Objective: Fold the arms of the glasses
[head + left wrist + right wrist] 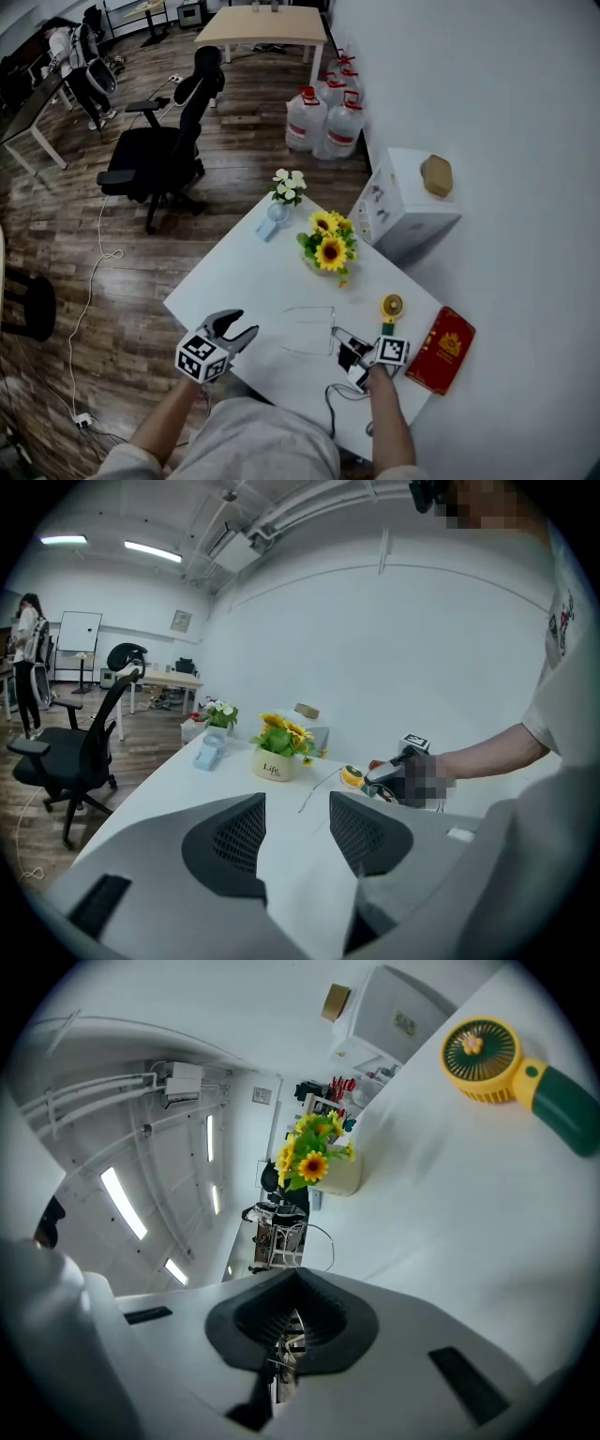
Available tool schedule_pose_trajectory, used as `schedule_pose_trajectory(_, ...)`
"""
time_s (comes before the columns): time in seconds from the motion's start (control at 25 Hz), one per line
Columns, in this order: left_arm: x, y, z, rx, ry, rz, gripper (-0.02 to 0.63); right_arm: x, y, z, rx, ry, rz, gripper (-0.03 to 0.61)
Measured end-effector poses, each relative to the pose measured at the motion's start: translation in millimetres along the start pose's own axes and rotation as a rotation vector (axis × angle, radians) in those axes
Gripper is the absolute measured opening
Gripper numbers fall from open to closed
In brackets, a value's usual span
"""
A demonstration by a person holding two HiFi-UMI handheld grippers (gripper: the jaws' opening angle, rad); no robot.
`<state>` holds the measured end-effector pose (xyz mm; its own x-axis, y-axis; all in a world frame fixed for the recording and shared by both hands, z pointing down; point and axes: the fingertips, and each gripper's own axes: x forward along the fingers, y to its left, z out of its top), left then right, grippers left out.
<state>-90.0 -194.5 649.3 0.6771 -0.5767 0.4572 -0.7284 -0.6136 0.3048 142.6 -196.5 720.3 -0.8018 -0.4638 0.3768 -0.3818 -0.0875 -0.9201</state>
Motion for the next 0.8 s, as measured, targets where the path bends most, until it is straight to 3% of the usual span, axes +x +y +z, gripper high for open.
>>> schedule_pose_trajectory(0.2,2.2,-1.7,18.5,-0.054,-0.02,-0.098,0.21,-18.3,19.4,-4.1,-0.042,-0.002,0.04,0.006)
schedule_pose_trajectory(0.4,4.9,-25.4,34.0,-0.18,-0.001,-0.331,0.21,-36.2,42.8,-15.0,-0.122,0.025,0.096,0.006)
schedule_pose_trajectory(0.56,2.0,-44.0,52.7,-0.265,-0.04,-0.491,0.21,-46.4,60.4,-26.4,-0.125,0.025,0.156,0.006)
schedule_pose_trajectory(0.8,13.3,-72.5,65.2,-0.274,-0.024,-0.646,0.21,-60.0,68.3,-41.8,-0.156,0.04,0.182,0.006)
